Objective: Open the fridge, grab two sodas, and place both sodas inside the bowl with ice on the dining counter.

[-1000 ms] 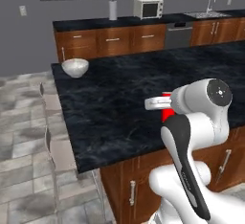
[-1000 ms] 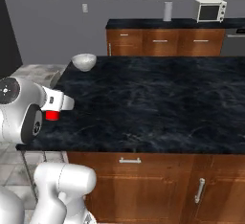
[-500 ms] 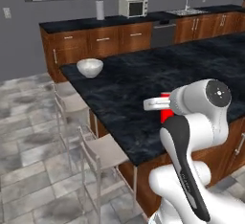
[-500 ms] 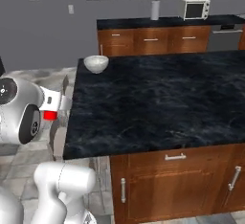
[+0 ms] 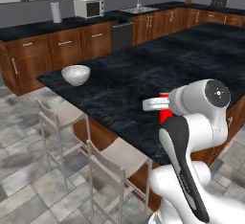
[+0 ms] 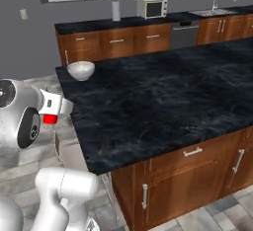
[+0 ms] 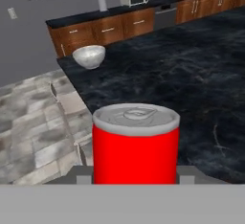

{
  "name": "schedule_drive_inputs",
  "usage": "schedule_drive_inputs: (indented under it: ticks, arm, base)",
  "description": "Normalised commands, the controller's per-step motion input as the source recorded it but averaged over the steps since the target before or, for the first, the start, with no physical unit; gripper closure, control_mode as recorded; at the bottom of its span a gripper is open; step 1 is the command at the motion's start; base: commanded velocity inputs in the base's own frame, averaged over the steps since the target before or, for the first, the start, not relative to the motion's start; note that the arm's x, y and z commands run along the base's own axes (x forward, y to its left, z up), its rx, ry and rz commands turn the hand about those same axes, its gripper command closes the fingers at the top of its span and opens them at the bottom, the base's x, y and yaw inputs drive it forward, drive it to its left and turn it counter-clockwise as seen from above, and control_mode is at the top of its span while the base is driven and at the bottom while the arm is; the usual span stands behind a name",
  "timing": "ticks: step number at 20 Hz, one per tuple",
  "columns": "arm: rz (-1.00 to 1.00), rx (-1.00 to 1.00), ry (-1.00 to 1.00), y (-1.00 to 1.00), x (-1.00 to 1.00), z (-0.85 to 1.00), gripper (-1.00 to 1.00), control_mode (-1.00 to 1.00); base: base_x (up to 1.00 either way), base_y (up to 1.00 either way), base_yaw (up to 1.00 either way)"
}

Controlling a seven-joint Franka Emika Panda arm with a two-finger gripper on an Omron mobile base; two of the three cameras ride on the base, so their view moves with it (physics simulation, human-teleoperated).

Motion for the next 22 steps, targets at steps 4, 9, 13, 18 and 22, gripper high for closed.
schedule_drive_inputs:
  ticks: [4,9,13,18,22]
  arm:
    - [0.00,0.00,0.00,0.00,0.00,0.00,1.00,1.00]
    - [0.00,0.00,0.00,0.00,0.00,0.00,1.00,1.00]
    - [0.00,0.00,0.00,0.00,0.00,0.00,1.00,1.00]
    - [0.00,0.00,0.00,0.00,0.00,0.00,1.00,1.00]
    - [0.00,0.00,0.00,0.00,0.00,0.00,1.00,1.00]
  base:
    - [0.23,0.79,-0.48]
    - [0.19,0.81,-0.47]
    - [0.19,0.88,-0.45]
    - [0.20,0.98,-0.38]
    - [-0.43,1.00,-0.22]
